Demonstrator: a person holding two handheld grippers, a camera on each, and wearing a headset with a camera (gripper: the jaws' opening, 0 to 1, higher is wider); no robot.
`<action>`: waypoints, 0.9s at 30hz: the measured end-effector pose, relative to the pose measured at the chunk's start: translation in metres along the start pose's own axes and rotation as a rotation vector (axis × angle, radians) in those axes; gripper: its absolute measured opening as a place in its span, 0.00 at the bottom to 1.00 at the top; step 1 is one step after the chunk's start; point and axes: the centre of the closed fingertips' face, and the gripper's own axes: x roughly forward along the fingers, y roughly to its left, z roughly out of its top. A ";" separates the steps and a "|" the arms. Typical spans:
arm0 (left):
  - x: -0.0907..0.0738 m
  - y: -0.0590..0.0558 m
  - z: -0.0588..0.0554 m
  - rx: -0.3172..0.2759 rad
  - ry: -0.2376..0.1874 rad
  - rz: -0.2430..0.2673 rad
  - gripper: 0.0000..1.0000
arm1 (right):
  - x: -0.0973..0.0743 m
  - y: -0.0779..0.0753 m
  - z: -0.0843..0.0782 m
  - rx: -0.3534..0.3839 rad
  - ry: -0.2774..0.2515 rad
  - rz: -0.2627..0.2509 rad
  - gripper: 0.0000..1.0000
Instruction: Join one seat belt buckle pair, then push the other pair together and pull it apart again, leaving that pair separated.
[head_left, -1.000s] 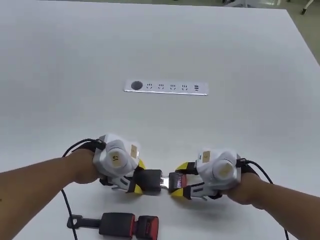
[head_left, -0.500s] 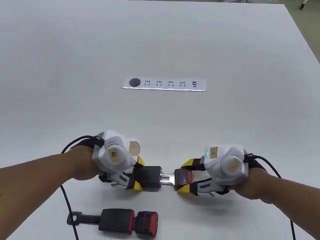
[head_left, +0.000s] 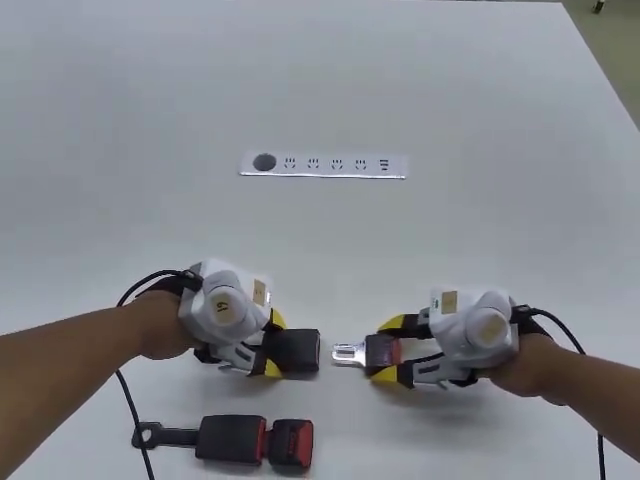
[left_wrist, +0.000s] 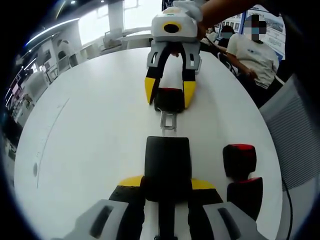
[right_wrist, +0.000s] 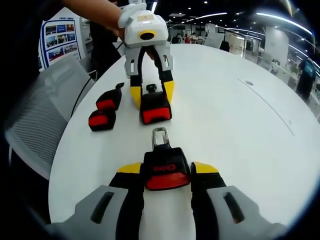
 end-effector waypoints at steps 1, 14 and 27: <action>0.000 0.000 0.000 0.000 0.001 0.000 0.33 | -0.001 -0.001 -0.001 0.003 0.000 -0.002 0.35; 0.000 -0.001 0.000 -0.001 0.004 0.000 0.33 | -0.014 -0.004 -0.015 0.010 0.003 -0.011 0.35; 0.001 0.001 -0.001 -0.003 0.000 0.000 0.33 | -0.032 -0.002 -0.025 0.020 0.006 -0.025 0.35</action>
